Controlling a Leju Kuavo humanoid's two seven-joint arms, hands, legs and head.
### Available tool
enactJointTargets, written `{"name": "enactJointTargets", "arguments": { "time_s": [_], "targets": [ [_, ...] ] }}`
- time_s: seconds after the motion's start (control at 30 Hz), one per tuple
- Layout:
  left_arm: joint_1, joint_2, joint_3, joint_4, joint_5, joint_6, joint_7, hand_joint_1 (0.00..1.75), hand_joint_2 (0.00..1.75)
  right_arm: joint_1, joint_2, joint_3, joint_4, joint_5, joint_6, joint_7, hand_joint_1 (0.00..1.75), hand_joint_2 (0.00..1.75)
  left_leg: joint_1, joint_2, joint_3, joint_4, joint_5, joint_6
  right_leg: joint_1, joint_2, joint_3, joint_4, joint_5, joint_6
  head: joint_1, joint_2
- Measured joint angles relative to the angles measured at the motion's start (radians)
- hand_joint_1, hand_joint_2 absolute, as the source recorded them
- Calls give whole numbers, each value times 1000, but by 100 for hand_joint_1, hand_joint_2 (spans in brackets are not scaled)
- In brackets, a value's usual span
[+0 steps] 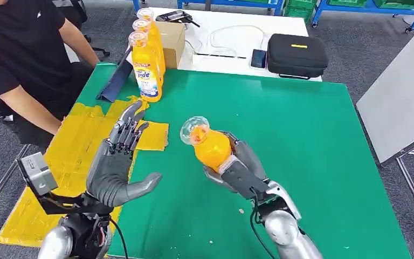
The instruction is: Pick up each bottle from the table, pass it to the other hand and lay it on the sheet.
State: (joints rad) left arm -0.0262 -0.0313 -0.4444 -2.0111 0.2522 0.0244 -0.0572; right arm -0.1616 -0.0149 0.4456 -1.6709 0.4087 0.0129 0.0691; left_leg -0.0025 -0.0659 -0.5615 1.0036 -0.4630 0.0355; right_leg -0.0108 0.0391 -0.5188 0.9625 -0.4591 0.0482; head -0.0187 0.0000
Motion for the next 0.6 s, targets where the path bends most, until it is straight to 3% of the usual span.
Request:
{"name": "enactJointTargets", "arguments": {
  "time_s": [0.17,0.6],
  "targets": [
    [-6,7,-15,2,7,17,8,0,175,-35,-23,47,5,154,-27,36,175,175,0,0,0,0,0,0,0,0,0,0,0,0,0,0],
    [-12,26,-40,26,40,34,43,0,175,-99,-54,135,24,229,-79,68,175,175,0,0,-1,0,0,0,0,0,-1,0,0,0,0,0]
  ]
}}
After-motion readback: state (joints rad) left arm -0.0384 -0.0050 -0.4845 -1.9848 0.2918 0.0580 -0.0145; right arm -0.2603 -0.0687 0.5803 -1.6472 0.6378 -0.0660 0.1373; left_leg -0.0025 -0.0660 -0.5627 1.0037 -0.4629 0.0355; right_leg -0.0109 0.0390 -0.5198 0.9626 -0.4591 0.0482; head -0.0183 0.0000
